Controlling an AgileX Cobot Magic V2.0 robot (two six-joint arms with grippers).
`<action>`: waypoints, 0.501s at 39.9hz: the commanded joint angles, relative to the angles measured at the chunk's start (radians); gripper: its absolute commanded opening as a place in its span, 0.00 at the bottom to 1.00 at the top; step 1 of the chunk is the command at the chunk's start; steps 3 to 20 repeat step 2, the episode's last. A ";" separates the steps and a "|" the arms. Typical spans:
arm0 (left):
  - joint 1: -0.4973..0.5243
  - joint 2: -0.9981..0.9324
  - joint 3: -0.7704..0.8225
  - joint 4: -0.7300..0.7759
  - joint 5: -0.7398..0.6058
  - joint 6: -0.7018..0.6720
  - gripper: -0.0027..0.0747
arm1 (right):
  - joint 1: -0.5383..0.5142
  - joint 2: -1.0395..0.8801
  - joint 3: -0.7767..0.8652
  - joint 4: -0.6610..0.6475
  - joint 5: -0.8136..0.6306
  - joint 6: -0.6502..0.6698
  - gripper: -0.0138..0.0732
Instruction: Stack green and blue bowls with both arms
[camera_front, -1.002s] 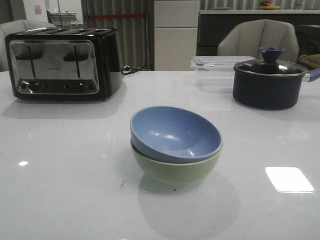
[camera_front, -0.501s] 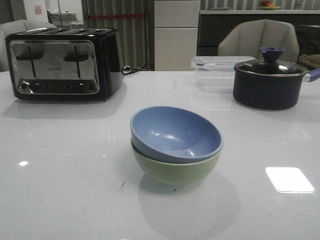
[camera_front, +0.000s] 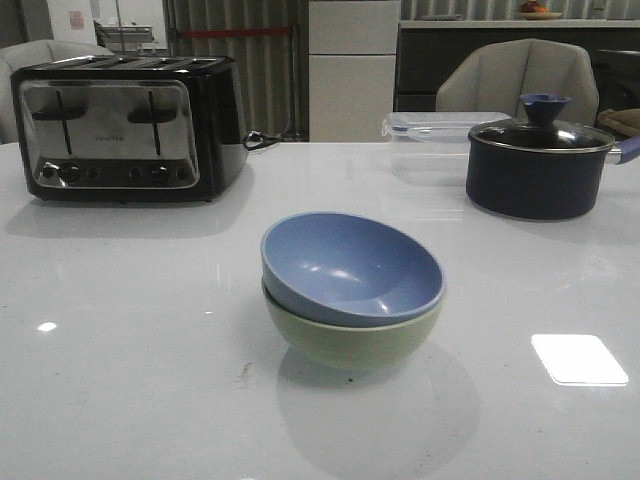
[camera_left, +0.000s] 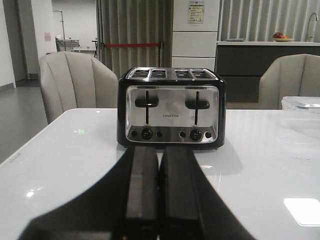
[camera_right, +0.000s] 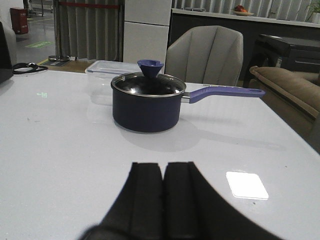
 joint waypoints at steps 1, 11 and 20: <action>0.000 -0.020 0.003 -0.010 -0.085 -0.010 0.15 | -0.004 -0.021 -0.003 -0.007 -0.096 -0.005 0.22; 0.000 -0.020 0.003 -0.010 -0.085 -0.010 0.15 | -0.004 -0.021 -0.003 -0.007 -0.096 -0.005 0.22; 0.000 -0.020 0.003 -0.010 -0.085 -0.010 0.15 | -0.004 -0.021 -0.003 -0.007 -0.096 -0.005 0.22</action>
